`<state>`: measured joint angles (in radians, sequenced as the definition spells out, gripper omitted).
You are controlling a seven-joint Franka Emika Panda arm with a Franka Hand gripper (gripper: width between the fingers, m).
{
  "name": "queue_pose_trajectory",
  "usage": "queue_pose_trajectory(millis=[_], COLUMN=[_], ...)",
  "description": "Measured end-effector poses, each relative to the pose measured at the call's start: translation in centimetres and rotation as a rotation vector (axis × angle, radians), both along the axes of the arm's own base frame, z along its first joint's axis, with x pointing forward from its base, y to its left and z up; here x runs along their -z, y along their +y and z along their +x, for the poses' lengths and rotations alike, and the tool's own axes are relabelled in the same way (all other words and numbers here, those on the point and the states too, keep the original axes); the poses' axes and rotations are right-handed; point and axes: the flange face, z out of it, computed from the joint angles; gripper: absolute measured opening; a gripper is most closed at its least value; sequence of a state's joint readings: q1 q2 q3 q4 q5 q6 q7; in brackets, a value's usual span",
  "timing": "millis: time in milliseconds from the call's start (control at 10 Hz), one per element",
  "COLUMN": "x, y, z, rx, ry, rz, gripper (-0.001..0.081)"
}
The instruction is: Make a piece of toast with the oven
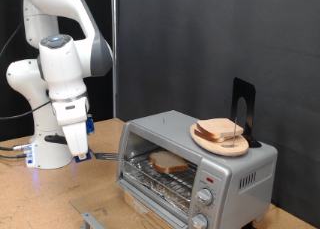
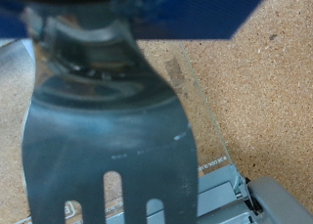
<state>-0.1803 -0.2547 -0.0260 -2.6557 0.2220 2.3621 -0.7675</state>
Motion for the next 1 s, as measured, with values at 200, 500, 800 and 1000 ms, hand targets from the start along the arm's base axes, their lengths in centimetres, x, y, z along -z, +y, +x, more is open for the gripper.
queue_pose_trajectory(millis=[200, 500, 800, 1000], x=[-0.5, -4.8, -7.1, -6.6], y=[-0.2, -2.4, -3.1, -2.3], z=[0.1, -0.8, -1.5, -1.7], rx=[0.015, 0.014, 0.038, -0.019], ry=[-0.039, -0.114, -0.161, -0.101], rz=[0.084, 0.28, 0.335, 0.343], gripper=[0.04, 0.04, 0.04, 0.04])
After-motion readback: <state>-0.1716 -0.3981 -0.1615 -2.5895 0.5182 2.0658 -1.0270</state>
